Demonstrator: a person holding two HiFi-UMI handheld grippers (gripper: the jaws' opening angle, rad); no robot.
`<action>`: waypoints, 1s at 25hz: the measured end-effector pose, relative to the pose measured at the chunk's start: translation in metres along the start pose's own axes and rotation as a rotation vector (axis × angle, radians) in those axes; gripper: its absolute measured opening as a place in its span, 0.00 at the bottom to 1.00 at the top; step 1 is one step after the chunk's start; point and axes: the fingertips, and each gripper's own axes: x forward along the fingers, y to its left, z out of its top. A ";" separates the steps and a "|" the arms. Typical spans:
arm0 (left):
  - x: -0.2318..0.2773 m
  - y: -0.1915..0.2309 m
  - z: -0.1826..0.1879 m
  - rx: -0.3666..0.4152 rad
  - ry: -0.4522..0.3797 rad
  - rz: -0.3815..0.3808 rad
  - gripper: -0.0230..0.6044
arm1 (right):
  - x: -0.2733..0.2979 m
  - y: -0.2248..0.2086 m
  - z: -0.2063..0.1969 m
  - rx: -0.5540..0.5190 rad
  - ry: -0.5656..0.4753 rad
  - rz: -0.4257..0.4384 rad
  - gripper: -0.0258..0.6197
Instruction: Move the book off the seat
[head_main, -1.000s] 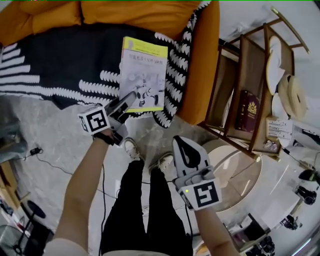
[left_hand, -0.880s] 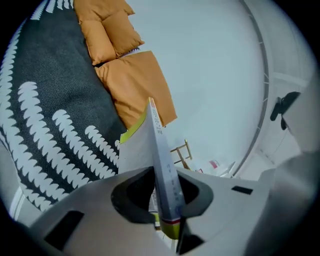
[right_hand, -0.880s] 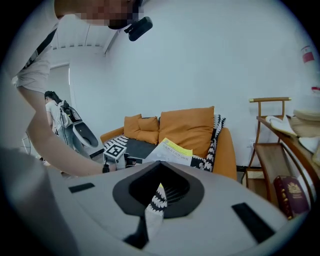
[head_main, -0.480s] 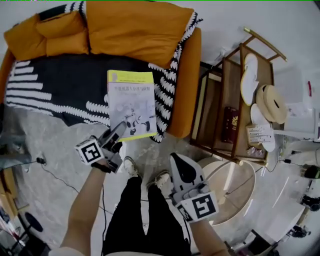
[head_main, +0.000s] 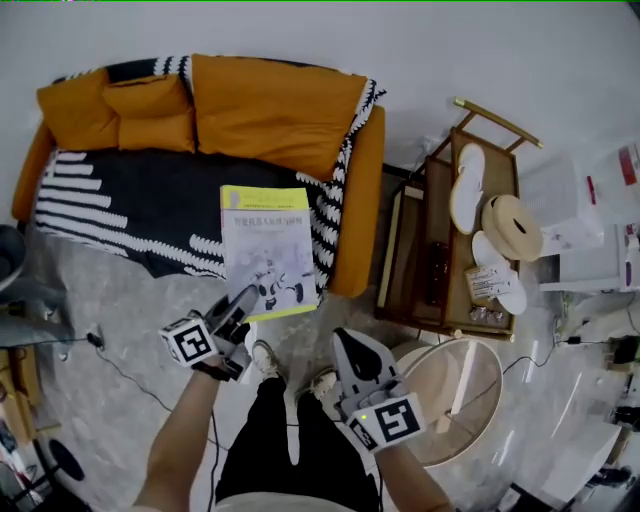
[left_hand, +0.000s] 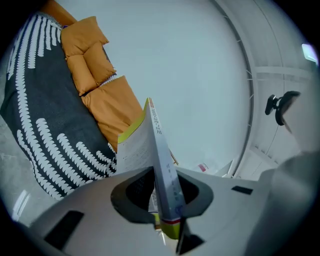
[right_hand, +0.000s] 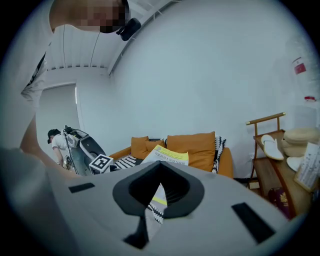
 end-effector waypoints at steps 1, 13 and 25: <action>-0.003 -0.011 0.001 0.008 0.000 -0.011 0.17 | -0.004 0.003 0.005 0.000 -0.002 -0.001 0.07; -0.018 -0.109 0.012 0.161 0.127 -0.124 0.17 | -0.036 0.021 0.055 0.004 -0.051 -0.100 0.07; 0.026 -0.152 -0.023 0.182 0.360 -0.269 0.17 | -0.125 -0.027 0.048 0.078 -0.090 -0.464 0.07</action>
